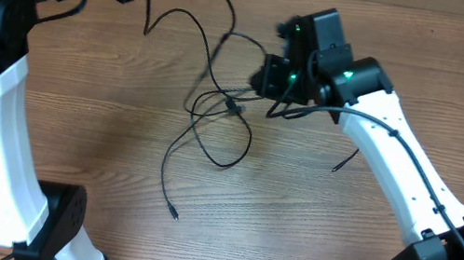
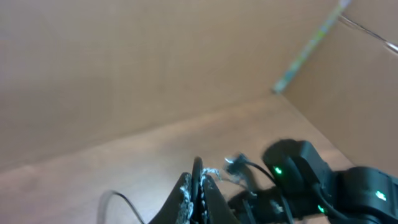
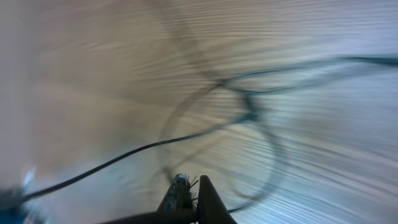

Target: Untangle cables

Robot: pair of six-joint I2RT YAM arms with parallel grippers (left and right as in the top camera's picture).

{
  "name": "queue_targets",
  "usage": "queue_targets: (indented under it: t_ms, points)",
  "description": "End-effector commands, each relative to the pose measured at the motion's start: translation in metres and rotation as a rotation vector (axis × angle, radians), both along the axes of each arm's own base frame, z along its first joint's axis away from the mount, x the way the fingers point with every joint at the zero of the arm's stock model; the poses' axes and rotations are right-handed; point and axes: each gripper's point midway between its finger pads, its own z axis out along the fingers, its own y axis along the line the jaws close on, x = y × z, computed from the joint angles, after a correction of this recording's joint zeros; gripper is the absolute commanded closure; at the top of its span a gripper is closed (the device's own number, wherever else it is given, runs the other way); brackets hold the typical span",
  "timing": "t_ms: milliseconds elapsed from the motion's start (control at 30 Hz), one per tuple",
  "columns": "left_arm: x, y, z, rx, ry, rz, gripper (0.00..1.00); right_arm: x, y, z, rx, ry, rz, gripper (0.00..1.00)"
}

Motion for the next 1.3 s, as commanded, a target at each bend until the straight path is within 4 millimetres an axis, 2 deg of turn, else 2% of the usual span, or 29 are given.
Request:
queue_targets:
  t_ms: [0,167,300,467,633,700,767,800,833,900,967,1133,1267]
  points:
    - [-0.045,0.027,0.064,0.017,-0.212,0.179,0.96,0.023,-0.072,-0.011,-0.187,0.001,-0.249,0.96]
    - [-0.070,0.053,0.095,0.040,-0.328,0.338,0.96,0.019,-0.133,-0.029,-0.289,0.087,-0.374,0.96]
    - [-0.082,0.063,0.114,0.037,-0.402,0.397,0.96,0.013,-0.177,-0.049,-0.350,0.152,-0.465,0.96]
    - [-0.089,0.063,0.140,0.016,-0.507,0.402,0.96,0.000,-0.210,-0.073,-0.368,0.230,-0.532,0.96]
    - [-0.094,0.063,0.167,-0.008,-0.620,0.405,0.96,-0.006,-0.216,-0.081,-0.381,0.253,-0.528,0.95]
    - [-0.097,0.064,0.178,-0.018,-0.664,0.412,0.96,-0.006,-0.216,-0.081,-0.381,0.253,-0.528,0.87]
    - [-0.101,0.069,0.188,-0.040,-0.698,0.443,0.96,-0.005,-0.216,-0.081,-0.380,0.252,-0.529,0.67]
    - [-0.103,0.072,0.193,-0.044,-0.718,0.458,0.96,-0.005,-0.216,-0.081,-0.380,0.252,-0.529,0.49]
    - [-0.104,0.072,0.196,-0.047,-0.734,0.462,0.96,-0.005,-0.216,-0.081,-0.380,0.252,-0.529,0.37]
    - [-0.107,0.072,0.204,-0.052,-0.767,0.461,0.96,-0.005,-0.216,-0.081,-0.379,0.252,-0.528,0.20]
    - [-0.108,0.072,0.207,-0.056,-0.782,0.458,0.96,-0.005,-0.215,-0.081,-0.376,0.253,-0.526,0.12]
    - [-0.103,0.071,0.197,-0.012,-0.750,0.455,0.96,-0.006,-0.211,-0.081,-0.355,0.261,-0.515,0.08]
    - [-0.096,0.079,0.185,0.031,-0.709,0.501,0.96,-0.007,-0.206,-0.081,-0.336,0.267,-0.493,0.08]
